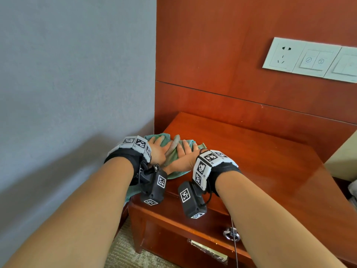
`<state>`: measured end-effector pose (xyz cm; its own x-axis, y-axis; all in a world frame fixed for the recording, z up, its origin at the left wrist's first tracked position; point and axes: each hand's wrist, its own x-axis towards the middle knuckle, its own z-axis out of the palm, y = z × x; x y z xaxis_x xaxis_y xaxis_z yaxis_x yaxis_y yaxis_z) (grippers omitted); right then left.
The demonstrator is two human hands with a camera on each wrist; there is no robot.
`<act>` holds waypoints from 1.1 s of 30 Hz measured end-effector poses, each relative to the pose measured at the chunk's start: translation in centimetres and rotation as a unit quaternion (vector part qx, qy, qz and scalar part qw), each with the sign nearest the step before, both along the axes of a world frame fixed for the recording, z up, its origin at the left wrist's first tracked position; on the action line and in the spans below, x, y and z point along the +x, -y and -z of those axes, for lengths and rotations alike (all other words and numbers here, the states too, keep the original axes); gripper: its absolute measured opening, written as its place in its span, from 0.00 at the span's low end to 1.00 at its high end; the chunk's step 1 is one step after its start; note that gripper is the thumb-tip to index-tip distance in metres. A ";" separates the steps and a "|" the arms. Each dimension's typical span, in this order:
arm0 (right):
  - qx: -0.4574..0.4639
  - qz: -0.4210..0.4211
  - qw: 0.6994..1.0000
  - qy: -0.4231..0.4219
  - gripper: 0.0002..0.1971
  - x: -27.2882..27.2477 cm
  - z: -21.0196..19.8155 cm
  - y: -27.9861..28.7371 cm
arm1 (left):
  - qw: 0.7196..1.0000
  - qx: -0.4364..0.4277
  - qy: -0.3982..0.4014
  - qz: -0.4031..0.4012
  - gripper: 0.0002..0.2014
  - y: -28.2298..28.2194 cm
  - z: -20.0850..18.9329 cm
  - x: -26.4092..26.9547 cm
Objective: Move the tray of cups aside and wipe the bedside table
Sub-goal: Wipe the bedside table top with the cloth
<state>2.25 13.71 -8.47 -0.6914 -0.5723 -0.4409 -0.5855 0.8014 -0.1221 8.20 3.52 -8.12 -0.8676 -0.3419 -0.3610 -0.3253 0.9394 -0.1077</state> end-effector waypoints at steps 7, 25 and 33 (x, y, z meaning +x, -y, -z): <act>-0.034 0.010 0.999 0.016 0.58 -3.7 0.3 1.4 | 1.000 0.003 0.011 0.010 0.35 0.8 -1.4 -3.1; -0.016 0.047 0.998 0.039 0.59 -17.9 -0.4 5.2 | 0.999 0.017 -0.033 -0.003 0.40 5.7 -0.4 -18.1; -0.055 0.011 0.998 0.032 0.58 -20.0 -0.6 3.3 | 0.996 0.009 -0.062 -0.057 0.35 4.9 -0.1 -20.9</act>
<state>-17.79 10.41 -7.89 -0.6770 -0.6043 -0.4200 -0.5553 0.7940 -0.2473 -12.73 -1.43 -8.03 -0.8620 -0.4350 -0.2603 -0.4395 0.8972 -0.0439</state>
